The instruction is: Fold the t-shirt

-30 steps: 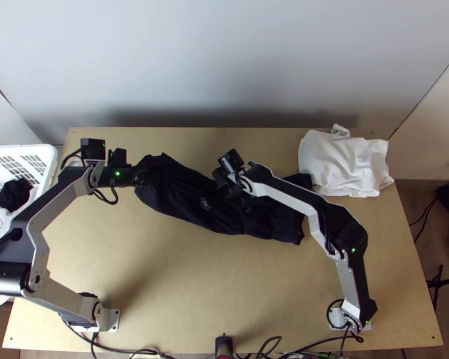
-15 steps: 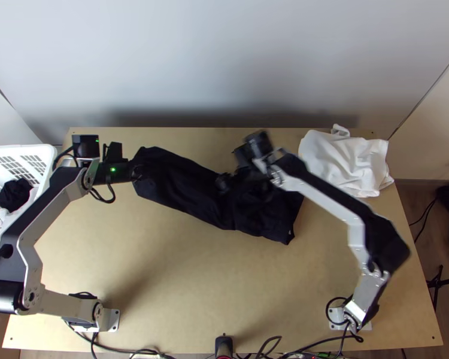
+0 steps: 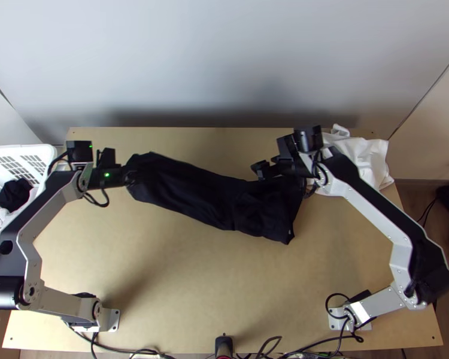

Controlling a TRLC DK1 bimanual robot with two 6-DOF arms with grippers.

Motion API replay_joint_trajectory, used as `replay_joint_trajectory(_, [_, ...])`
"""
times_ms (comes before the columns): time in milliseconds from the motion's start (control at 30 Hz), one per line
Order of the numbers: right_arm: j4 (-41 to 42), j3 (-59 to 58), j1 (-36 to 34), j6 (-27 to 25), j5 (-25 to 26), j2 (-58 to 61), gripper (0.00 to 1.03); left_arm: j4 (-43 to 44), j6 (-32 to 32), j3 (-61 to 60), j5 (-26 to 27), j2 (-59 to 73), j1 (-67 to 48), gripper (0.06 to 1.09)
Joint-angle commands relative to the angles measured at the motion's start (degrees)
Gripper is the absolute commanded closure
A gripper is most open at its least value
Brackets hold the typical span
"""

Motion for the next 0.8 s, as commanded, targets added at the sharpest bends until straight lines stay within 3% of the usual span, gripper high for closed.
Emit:
replay_joint_trajectory(0, [0.1,-3.3,-1.4,0.0,0.0,-3.1,0.05,-2.2,6.4,-3.1,-0.5,0.8,7.7,1.05])
replay_joint_trajectory(433, [0.9,-4.7,-1.0,0.3,0.0,-3.4,0.05,-9.2,17.8,-4.6,-0.5,0.8,21.9,1.05])
replay_joint_trajectory(567, [0.9,-5.0,-0.7,0.6,0.0,-3.6,0.05,-14.0,23.3,-2.2,-3.5,2.5,23.1,1.05])
replay_joint_trajectory(767, [1.8,-6.6,-0.1,1.2,0.1,-4.4,0.05,-17.0,21.3,3.1,-3.8,2.6,19.8,1.05])
